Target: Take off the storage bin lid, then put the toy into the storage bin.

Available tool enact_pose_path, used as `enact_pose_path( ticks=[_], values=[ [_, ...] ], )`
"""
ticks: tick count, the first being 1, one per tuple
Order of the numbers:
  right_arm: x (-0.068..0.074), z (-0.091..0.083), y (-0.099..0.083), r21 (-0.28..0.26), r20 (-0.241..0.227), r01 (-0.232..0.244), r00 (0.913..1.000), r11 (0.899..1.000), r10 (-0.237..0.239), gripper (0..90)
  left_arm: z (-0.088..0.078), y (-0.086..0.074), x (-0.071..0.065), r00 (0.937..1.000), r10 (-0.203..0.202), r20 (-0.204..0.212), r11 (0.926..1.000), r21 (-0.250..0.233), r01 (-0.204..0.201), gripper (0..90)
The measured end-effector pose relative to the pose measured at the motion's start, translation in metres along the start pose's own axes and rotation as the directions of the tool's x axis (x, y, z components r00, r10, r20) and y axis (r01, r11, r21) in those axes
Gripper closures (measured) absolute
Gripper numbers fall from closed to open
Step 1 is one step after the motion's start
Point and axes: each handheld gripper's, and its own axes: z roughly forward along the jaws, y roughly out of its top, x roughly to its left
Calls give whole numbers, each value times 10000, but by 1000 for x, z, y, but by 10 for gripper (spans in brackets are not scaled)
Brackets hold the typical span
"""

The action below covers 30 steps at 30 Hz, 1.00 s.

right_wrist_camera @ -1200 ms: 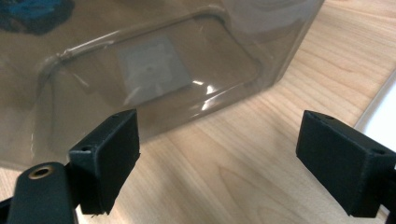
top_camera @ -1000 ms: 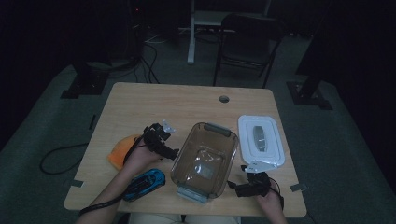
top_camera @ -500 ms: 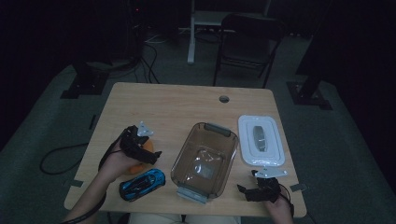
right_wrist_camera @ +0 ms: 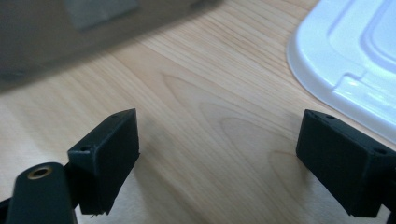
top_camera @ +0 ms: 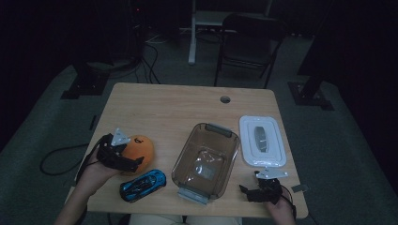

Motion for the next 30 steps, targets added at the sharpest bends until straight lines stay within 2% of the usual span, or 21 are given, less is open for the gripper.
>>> enact_pose_path(
  ticks=[3,9,11,16,24,30],
  values=[
    [1,0,0,39,74,85,9999,10000,-85,122,0,-9,4,9995,-265,-154,9996,29,266,5],
    [1,0,0,44,81,89,9999,10000,-89,122,7,-21,6,9981,-601,-139,9981,141,603,5],
    [1,0,0,45,81,88,9999,10000,-88,123,11,-23,6,9979,-643,-71,9977,207,645,5],
    [1,0,0,41,91,83,9999,10000,-83,124,24,-27,8,9973,-707,-214,9963,465,716,5],
    [2,0,0,39,113,64,9999,10000,-65,125,37,-33,18,9913,-1308,-153,9885,742,1316,4],
    [1,0,0,37,115,63,9999,10000,-63,125,44,-38,20,9903,-1388,-75,9872,778,1389,3]
  ],
)
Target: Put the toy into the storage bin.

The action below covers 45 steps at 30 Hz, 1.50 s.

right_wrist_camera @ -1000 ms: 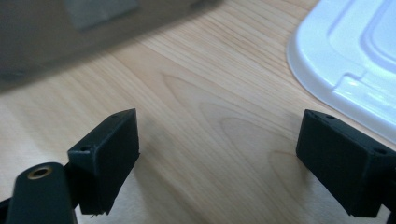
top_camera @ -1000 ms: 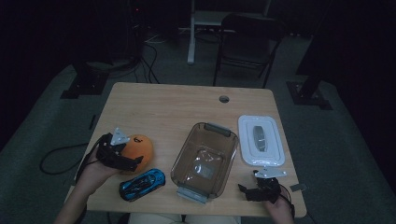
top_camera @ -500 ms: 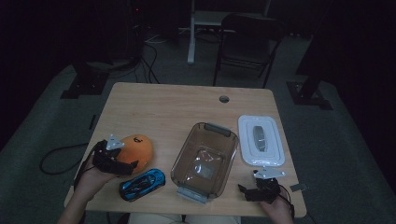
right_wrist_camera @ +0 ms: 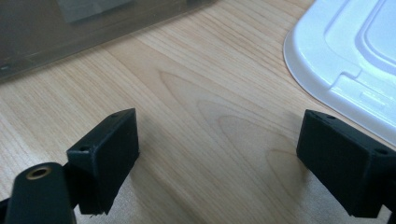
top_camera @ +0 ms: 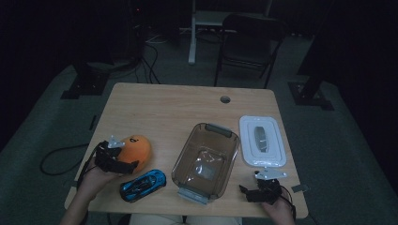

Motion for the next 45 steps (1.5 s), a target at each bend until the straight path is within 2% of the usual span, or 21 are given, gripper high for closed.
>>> enact_pose_path(
  ticks=[5,7,10,11,14,17,21,27,31,37,45],
  values=[
    [0,0,0,0,0,-4,10000,10000,4,125,6,-4,2,9999,-115,37,9994,-322,116,2],
    [0,0,0,0,1,-4,10000,10000,4,126,8,-5,2,10000,-33,93,9997,-223,35,3],
    [0,0,0,2,3,-10,10000,10000,10,126,8,-5,1,10000,-57,-44,9998,-181,57,27],
    [0,0,0,1,3,-10,10000,10000,10,126,6,-5,1,9999,-75,-117,9998,-195,73,52],
    [0,0,0,-3,4,-5,10000,10000,5,126,2,-5,1,9999,-8,-117,9988,-484,2,230],
    [0,0,0,0,4,-10,10000,10000,10,126,-3,-7,1,9997,252,50,9970,-738,-247,417],
    [0,0,0,-1,4,-10,10000,10000,10,127,-6,-7,3,9992,308,243,9964,-794,-288,513],
    [0,0,0,1,3,-12,10000,10000,12,127,-8,-6,1,9979,596,262,9952,-798,-573,572],
    [0,0,0,0,2,-12,10000,10000,12,127,-14,-4,3,9982,552,221,9930,-1059,-525,619],
    [0,0,0,-1,2,-13,10000,10000,13,127,-18,0,6,9968,628,500,9920,-1125,-569,638],
    [0,0,0,0,1,-13,10000,10000,13,127,-34,18,1,9903,1097,858,9853,-1403,-970,650]
  ],
)
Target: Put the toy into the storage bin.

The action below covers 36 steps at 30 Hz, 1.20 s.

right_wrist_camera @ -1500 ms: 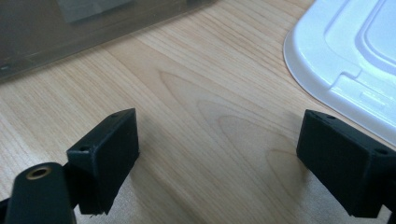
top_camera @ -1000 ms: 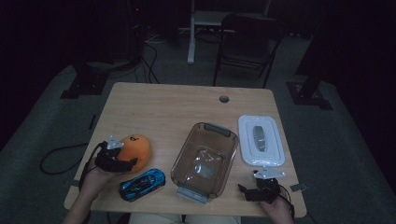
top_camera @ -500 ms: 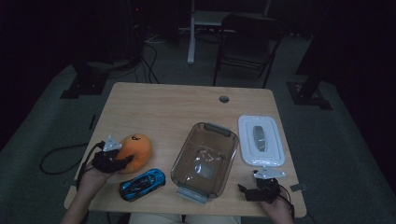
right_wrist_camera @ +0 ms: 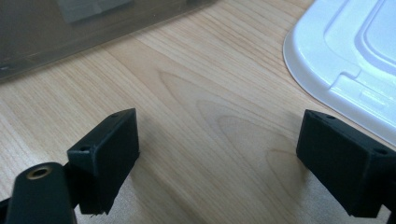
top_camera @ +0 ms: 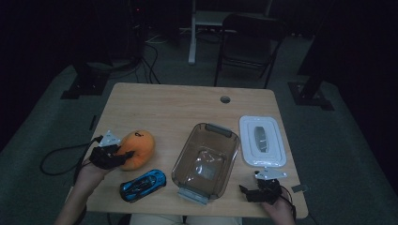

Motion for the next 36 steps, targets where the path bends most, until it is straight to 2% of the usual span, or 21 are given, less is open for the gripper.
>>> enact_pose_path(
  ticks=[5,14,21,25,26,27,28,32,33,36],
  values=[
    [0,0,0,-3,-3,-2,10000,10000,2,127,-7,18,-7,9982,554,233,9984,-111,-551,649],
    [0,0,0,-6,-3,1,10000,10000,-1,127,-14,50,-19,9911,1131,709,9929,-464,-1099,648],
    [0,0,0,-6,-2,9,10000,10000,-9,127,-20,75,-31,9796,1734,1012,9831,-775,-1660,648],
    [0,0,0,-16,-1,3,10000,10000,-3,127,-25,92,-43,9670,2251,1193,9713,-1057,-2130,647],
    [0,0,0,-13,0,-2,10000,10000,2,127,-25,95,-46,9656,2269,1270,9707,-1097,-2137,647],
    [0,0,0,-15,0,1,10000,10000,-1,127,-26,99,-50,9593,2483,1343,9650,-1203,-2330,647],
    [0,0,0,-15,1,0,10000,10000,0,127,-26,102,-53,9574,2538,1375,9632,-1262,-2372,647],
    [0,0,0,-15,2,-2,10000,10000,2,127,-27,114,-64,9421,2933,1624,9514,-1462,-2710,647],
    [0,0,0,-16,3,-3,10000,10000,3,127,-27,118,-68,9359,3060,1745,9469,-1571,-2804,647],
    [0,0,0,-12,-2,-1,10000,10000,1,127,-27,128,-78,9115,3543,2087,9284,-1951,-3162,647]
  ],
)
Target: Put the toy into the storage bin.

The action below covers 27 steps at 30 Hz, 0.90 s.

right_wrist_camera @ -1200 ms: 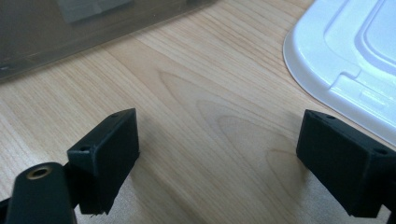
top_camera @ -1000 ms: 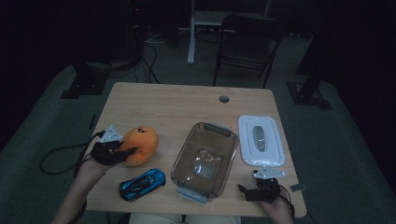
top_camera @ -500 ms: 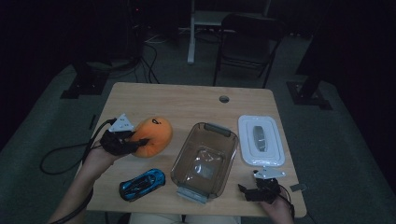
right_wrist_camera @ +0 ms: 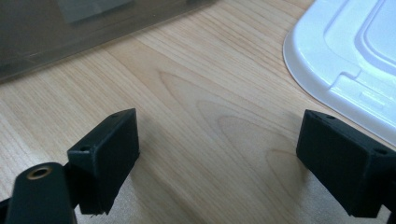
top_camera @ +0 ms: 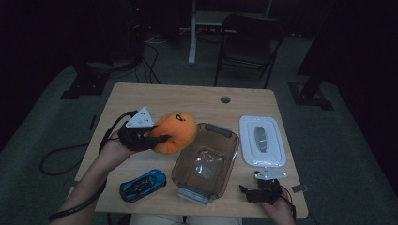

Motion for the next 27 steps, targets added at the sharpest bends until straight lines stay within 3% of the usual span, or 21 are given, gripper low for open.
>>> enact_pose_path(
  ticks=[7,11,16,19,24,27],
  values=[
    [0,0,0,-2,10,0,10000,10000,0,131,23,22,-13,9936,879,712,9961,-32,-879,646],
    [0,0,0,-16,10,-13,10000,10000,13,134,40,30,-18,9889,1133,958,9932,148,-1153,645],
    [0,0,0,-16,10,-15,10000,10000,15,134,59,36,-26,9766,1413,1623,9890,205,-1465,644],
    [0,0,0,-17,10,-13,10000,10000,14,134,71,36,-32,9706,1586,1811,9852,364,-1678,644],
    [0,0,0,-20,14,-15,10000,10000,15,134,87,29,-42,9574,1844,2223,9748,827,-2070,643],
    [0,0,0,-22,12,-17,10000,10000,17,134,92,26,-44,9508,1843,2489,9729,915,-2125,642]
  ],
)
